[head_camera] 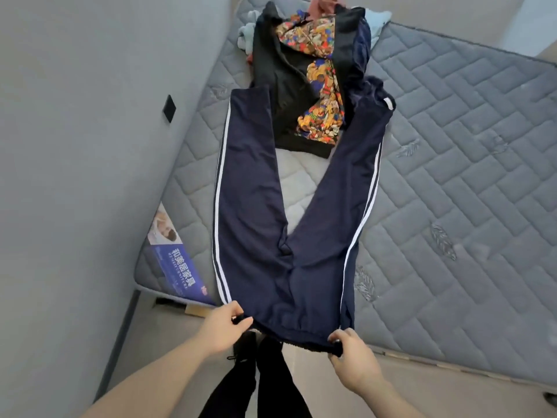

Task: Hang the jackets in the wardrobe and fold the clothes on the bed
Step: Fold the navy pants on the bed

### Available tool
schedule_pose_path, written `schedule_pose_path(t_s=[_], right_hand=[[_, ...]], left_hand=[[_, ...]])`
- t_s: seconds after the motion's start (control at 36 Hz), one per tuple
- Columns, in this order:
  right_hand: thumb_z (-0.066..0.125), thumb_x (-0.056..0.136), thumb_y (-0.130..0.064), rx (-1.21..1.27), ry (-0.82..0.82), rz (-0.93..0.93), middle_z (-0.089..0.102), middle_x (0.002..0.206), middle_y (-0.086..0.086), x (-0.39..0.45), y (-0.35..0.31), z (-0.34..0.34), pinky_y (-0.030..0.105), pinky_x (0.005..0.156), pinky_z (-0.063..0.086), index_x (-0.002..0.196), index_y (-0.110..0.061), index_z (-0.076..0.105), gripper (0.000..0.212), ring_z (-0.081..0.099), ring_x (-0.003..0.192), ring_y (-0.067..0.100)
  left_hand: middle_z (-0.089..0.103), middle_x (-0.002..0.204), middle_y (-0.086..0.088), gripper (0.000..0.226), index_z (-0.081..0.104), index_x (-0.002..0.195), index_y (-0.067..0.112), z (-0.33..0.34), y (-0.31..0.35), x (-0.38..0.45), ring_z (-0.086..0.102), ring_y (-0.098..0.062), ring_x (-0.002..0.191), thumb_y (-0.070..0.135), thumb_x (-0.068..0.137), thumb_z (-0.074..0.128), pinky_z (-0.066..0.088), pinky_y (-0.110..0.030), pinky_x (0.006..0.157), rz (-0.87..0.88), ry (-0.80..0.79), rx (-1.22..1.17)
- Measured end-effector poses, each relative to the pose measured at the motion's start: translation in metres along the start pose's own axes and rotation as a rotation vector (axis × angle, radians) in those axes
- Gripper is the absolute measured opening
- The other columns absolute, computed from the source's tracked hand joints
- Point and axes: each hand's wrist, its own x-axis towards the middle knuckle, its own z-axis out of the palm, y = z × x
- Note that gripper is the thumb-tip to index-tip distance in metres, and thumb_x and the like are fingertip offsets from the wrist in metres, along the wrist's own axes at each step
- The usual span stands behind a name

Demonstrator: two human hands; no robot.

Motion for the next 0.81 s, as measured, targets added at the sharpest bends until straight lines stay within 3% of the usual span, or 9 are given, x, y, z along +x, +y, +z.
schedule_pose_path(t_s=[0.14, 0.25, 0.33, 0.39, 0.5, 0.56, 0.61, 0.69, 0.81], right_hand=[[0.057, 0.097, -0.022, -0.008, -0.011, 0.05, 0.049, 0.125, -0.002, 0.023, 0.005, 0.043, 0.032, 0.094, 0.047, 0.124, -0.026, 0.054, 0.027, 0.057, 0.117, 0.02], [0.055, 0.099, -0.023, -0.008, -0.05, 0.09, 0.043, 0.129, -0.001, 0.039, 0.008, 0.074, 0.033, 0.092, 0.047, 0.127, -0.024, 0.049, 0.029, 0.057, 0.116, 0.021], [0.055, 0.099, -0.025, 0.014, -0.057, 0.104, 0.044, 0.13, -0.001, 0.05, 0.013, 0.091, 0.032, 0.092, 0.047, 0.129, -0.024, 0.05, 0.03, 0.057, 0.116, 0.02], [0.055, 0.098, -0.024, 0.028, -0.071, 0.113, 0.044, 0.131, -0.001, 0.058, 0.018, 0.098, 0.031, 0.092, 0.047, 0.131, -0.023, 0.051, 0.034, 0.058, 0.116, 0.02], [0.057, 0.095, -0.026, 0.071, -0.138, 0.134, 0.044, 0.136, -0.001, 0.07, 0.026, 0.104, 0.028, 0.095, 0.045, 0.135, -0.022, 0.052, 0.041, 0.058, 0.121, 0.018], [0.059, 0.094, -0.027, 0.12, -0.16, 0.146, 0.046, 0.136, -0.001, 0.076, 0.03, 0.104, 0.025, 0.096, 0.043, 0.134, -0.02, 0.055, 0.041, 0.057, 0.123, 0.016], [0.063, 0.093, -0.025, 0.187, -0.162, 0.17, 0.052, 0.133, -0.001, 0.081, 0.034, 0.103, 0.022, 0.093, 0.043, 0.131, -0.019, 0.059, 0.039, 0.058, 0.119, 0.015], [0.061, 0.091, -0.018, 0.317, -0.107, 0.251, 0.064, 0.12, -0.003, 0.087, 0.037, 0.097, 0.023, 0.085, 0.042, 0.126, -0.018, 0.063, 0.035, 0.06, 0.106, 0.015], [0.057, 0.087, -0.012, 0.327, 0.033, 0.305, 0.07, 0.115, -0.001, 0.091, 0.046, 0.083, 0.032, 0.093, 0.05, 0.12, -0.017, 0.066, 0.035, 0.06, 0.115, 0.025]], left_hand=[[0.068, 0.076, 0.014, 0.016, 0.061, 0.075, 0.024, 0.034, -0.033, 0.011, 0.059, 0.005, 0.071, 0.029, 0.081, 0.075, 0.038, -0.006, 0.06, -0.128, 0.014, -0.069], [0.072, 0.076, 0.014, 0.02, 0.07, 0.077, 0.024, 0.061, -0.051, 0.018, 0.064, 0.005, 0.073, 0.042, 0.076, 0.078, 0.045, -0.015, 0.067, -0.242, 0.114, -0.204], [0.072, 0.075, 0.012, 0.025, 0.07, 0.079, 0.026, 0.077, -0.061, 0.027, 0.068, -0.007, 0.08, 0.047, 0.076, 0.083, 0.049, -0.026, 0.075, -0.324, 0.223, -0.28], [0.066, 0.083, 0.01, 0.026, 0.063, 0.087, 0.023, 0.087, -0.066, 0.032, 0.066, -0.018, 0.084, 0.028, 0.075, 0.086, 0.046, -0.03, 0.075, -0.308, 0.323, -0.27], [0.04, 0.119, -0.002, 0.067, 0.045, 0.12, 0.016, 0.103, -0.069, 0.041, 0.046, -0.023, 0.091, 0.001, 0.065, 0.08, 0.044, -0.038, 0.088, -0.387, 0.464, -0.309], [0.041, 0.125, -0.007, 0.075, 0.04, 0.13, 0.01, 0.106, -0.066, 0.046, 0.049, -0.026, 0.099, -0.001, 0.066, 0.078, 0.045, -0.04, 0.094, -0.48, 0.455, -0.398], [0.055, 0.12, -0.008, 0.066, 0.043, 0.13, 0.008, 0.106, -0.061, 0.05, 0.059, -0.02, 0.089, -0.003, 0.073, 0.074, 0.048, -0.028, 0.079, -0.528, 0.384, -0.544], [0.068, 0.105, 0.001, 0.039, 0.051, 0.112, 0.024, 0.103, -0.055, 0.05, 0.064, -0.008, 0.078, 0.001, 0.083, 0.064, 0.039, -0.015, 0.058, -0.413, 0.299, -0.512], [0.064, 0.118, 0.009, 0.056, 0.049, 0.123, 0.04, 0.096, -0.037, 0.043, 0.064, -0.018, 0.103, 0.002, 0.082, 0.054, 0.054, -0.031, 0.082, -0.134, 0.317, -0.403]])
